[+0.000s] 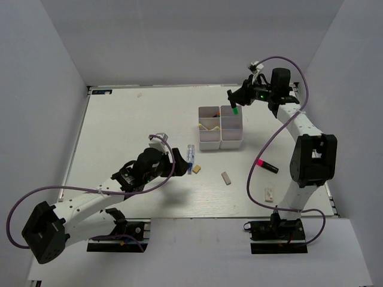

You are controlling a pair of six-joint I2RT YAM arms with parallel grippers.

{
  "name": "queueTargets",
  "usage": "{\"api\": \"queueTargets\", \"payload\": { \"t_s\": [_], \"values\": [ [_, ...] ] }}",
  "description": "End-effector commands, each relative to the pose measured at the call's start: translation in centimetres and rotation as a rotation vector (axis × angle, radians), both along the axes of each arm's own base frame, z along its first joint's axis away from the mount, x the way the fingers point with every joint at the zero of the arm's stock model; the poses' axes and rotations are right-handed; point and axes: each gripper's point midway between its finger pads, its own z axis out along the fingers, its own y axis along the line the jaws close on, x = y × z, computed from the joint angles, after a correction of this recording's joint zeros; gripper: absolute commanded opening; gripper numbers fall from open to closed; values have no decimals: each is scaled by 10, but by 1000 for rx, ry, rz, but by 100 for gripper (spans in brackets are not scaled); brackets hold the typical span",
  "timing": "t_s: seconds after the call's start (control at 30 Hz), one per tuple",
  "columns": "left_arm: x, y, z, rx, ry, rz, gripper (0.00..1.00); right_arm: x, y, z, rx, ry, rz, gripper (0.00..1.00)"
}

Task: Sort the stationery into containers
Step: Place the stationery in the storage box.

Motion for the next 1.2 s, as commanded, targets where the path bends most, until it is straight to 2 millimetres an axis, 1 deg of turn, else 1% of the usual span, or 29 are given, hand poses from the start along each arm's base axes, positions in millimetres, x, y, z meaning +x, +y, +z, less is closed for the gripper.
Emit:
{"api": "queueTargets", "payload": {
  "t_s": [0.0, 0.03, 0.07, 0.13, 0.17, 0.2, 0.23, 0.27, 0.37, 0.43, 0.47, 0.5, 0.6, 0.63, 0.67, 0.7, 0.73, 0.77, 0.8, 0.87, 0.93, 1.0, 1.03, 1.1, 1.17],
  "values": [
    [-4, 3, 3, -24, -8, 7, 100, 9, 10, 43, 41, -192, 61, 0],
    [-5, 2, 3, -33, -1, 12, 100, 9, 12, 41, 44, -203, 79, 0],
    [-3, 3, 3, -30, -4, 20, 100, 14, 11, 27, 34, -194, 86, 0],
    [-3, 4, 3, -30, -4, 21, 100, 16, 13, 18, 23, -194, 99, 0],
    [-3, 4, 3, -30, -4, 21, 100, 21, 13, 5, 1, -207, 106, 0],
    [-4, 4, 1, -23, 2, 21, 100, 23, 13, 4, -2, -218, 109, 0],
    [-3, 3, 5, -30, -4, 21, 100, 24, 12, 1, -8, -226, 106, 0],
    [-4, 4, 1, -17, 8, 21, 100, 31, 11, -2, -21, -246, 88, 0],
    [-4, 4, 1, -17, 8, 21, 100, 40, 10, -13, -38, -254, 75, 0],
    [-4, 4, -2, -10, 15, 21, 100, 45, 7, -15, -48, -266, 66, 0],
    [-4, 4, -2, -10, 15, 21, 100, 49, 6, -13, -48, -281, 47, 0],
    [-4, 4, -2, -10, 15, 21, 100, 50, 6, -16, -42, -268, 40, 0],
    [-4, 4, -2, -10, 15, 21, 100, 55, 5, -15, -51, -305, 35, 0],
    [-4, 4, -2, -10, 15, 21, 100, 56, 6, -19, -51, -302, 40, 0],
    [-4, 4, -5, -3, 21, 21, 100, 57, 5, -19, -51, -306, 40, 0],
    [-2, 2, -1, -10, 15, 21, 100, 58, 5, -20, -54, -311, 47, 1],
    [-2, 2, -1, -10, 15, 21, 100, 59, 5, -24, -65, -319, 53, 1],
    [-2, 2, -1, -10, 15, 21, 100, 59, 4, -25, -78, -341, 59, 3],
    [-2, 2, -1, -10, 15, 21, 100, 58, 4, -30, -88, -331, 69, 3],
    [-2, 2, -1, -10, 15, 21, 100, 61, 1, -36, -125, -371, 82, 4],
    [-1, 4, -1, -7, 11, 29, 100, 57, 1, -44, -140, -354, 101, 7],
    [-1, 4, -1, -7, 11, 29, 100, 58, 0, -47, -169, -386, 112, 13],
    [-1, 4, -1, -7, 11, 29, 100, 57, 0, -48, -170, -390, 121, 13],
    [-1, 4, -1, -7, 11, 29, 100, 54, -1, -43, -162, -401, 128, 18],
    [-1, 4, -1, -7, 11, 29, 100, 48, 2, -40, -149, -405, 147, 19]
  ]
}}
